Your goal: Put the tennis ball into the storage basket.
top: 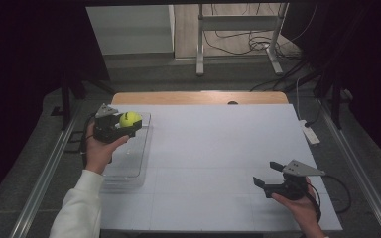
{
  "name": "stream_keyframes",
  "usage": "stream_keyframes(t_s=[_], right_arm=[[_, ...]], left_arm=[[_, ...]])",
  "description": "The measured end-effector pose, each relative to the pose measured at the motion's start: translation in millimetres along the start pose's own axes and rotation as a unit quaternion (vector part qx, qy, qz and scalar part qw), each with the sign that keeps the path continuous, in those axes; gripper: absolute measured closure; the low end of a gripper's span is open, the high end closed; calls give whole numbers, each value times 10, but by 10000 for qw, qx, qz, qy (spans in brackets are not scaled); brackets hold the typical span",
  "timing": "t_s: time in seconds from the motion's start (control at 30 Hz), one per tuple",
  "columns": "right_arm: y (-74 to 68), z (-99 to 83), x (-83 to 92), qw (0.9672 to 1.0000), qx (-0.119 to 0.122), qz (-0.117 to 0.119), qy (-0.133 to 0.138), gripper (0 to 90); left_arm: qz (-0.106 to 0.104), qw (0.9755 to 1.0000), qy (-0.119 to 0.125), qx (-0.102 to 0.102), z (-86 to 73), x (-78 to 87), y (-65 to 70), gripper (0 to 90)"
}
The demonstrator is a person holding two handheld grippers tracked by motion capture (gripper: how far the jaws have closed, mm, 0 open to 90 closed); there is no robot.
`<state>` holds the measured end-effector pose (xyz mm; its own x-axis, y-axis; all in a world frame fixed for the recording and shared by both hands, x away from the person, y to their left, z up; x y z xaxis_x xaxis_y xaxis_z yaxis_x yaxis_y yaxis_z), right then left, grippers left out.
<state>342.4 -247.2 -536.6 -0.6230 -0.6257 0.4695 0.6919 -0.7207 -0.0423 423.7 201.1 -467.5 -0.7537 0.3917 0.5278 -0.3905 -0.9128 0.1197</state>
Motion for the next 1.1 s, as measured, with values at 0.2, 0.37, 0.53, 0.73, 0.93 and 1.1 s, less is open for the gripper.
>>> stream_keyframes(t_s=[0.2, 0.37, 0.53, 0.73, 0.93, 1.1], right_arm=[[3, 1, 1, 10000, -16, 0, 1, 119], [12, 4, 8, 10000, -51, 2, 23, 119], [10, 2, 3, 10000, -39, 5, 16, 119], [1, -3, -1, 10000, -7, 16, -11, 119], [9, -1, 0, 10000, -31, 13, 10, 119], [1, -7, -11, 10000, -8, 25, -18, 119]], left_arm=[[66, 10000, -42, 36, 19, -19, -58, 265], [169, 9998, -101, 53, 37, -45, -126, 265], [204, 9997, -113, 86, 56, -59, -160, 264], [300, 9994, -140, 83, 83, -73, -207, 265], [457, 9986, -249, 62, 84, -120, -288, 265], [503, 9984, -240, 137, 110, -149, -340, 265]])
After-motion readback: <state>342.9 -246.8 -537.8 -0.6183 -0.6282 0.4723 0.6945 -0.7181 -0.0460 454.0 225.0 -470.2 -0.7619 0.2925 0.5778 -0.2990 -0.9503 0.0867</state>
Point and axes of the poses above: each handheld gripper's, and its own axes: x roughly backward along the jaws, z roughly out of its top, y roughly to its right, the point moved 9 cm from there along -x, roughly forward along the jaws
